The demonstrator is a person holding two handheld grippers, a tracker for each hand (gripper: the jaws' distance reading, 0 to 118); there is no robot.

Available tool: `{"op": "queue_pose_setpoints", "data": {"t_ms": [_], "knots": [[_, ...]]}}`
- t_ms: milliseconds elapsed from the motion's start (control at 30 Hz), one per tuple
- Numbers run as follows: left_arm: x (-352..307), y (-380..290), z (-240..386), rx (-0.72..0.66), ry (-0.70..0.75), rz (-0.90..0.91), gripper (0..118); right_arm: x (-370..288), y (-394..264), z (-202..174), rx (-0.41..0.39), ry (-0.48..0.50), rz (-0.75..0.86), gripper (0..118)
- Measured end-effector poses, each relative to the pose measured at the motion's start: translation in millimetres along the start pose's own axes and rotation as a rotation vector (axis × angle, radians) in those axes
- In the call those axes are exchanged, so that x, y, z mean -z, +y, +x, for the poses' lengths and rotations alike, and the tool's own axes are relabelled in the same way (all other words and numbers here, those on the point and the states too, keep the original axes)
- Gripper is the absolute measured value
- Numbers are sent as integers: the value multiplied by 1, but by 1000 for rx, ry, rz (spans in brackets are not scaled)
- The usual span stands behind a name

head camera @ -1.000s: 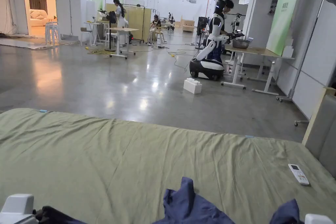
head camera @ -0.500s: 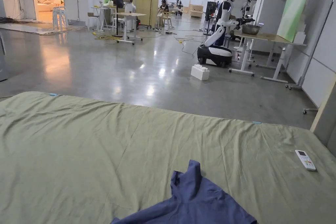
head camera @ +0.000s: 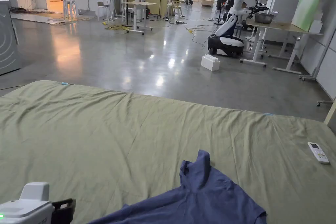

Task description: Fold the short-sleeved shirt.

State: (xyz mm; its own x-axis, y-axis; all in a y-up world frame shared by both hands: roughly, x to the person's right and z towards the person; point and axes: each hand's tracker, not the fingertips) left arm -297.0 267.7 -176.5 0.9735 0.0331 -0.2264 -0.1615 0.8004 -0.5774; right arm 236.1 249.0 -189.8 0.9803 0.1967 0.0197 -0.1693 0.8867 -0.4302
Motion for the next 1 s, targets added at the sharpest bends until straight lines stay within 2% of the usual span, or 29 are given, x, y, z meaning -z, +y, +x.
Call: {"op": "queue_pose_setpoints", "data": {"t_ms": [33, 167, 200, 267, 300, 367, 400, 433, 500, 533, 600, 633, 800, 1000], "knots": [[-1, 4, 5, 2, -14, 24, 86, -1, 8, -5, 1, 5, 25, 97], [-15, 22, 32, 19, -61, 148, 84, -6, 40, -29, 27, 39, 156, 96], [-18, 25, 40, 23, -65, 170, 81, -7, 44, -32, 32, 41, 178, 96], [-26, 32, 55, 20, -64, 235, 68, -8, 55, -43, 39, 47, 220, 88], [-28, 34, 62, 24, -72, 261, 59, -10, 59, -48, 41, 48, 247, 79], [-33, 38, 77, 40, -68, 315, 28, -13, 66, -56, 31, 56, 298, 44], [-35, 39, 84, 55, -60, 338, 18, -13, 70, -63, 32, 51, 309, 30], [-28, 38, 84, 70, -49, 353, 16, -14, 73, -66, 25, 43, 327, 23], [-31, 36, 95, 86, -26, 389, 14, -17, 76, -72, 38, 47, 359, 19], [-32, 36, 96, 87, -34, 400, 8, -18, 76, -73, 45, 54, 373, 15], [-34, 30, 101, 83, -53, 423, 5, -19, 77, -77, 44, 40, 383, 3], [-35, 29, 102, 92, -54, 425, 2, -19, 77, -78, 31, 21, 399, 2], [-28, 24, 96, 166, -56, 420, 1, -15, 78, -78, 22, 48, 399, 1], [-8, 21, 52, 120, -47, 262, 1, -6, 74, -76, 17, 67, 362, 1]]}}
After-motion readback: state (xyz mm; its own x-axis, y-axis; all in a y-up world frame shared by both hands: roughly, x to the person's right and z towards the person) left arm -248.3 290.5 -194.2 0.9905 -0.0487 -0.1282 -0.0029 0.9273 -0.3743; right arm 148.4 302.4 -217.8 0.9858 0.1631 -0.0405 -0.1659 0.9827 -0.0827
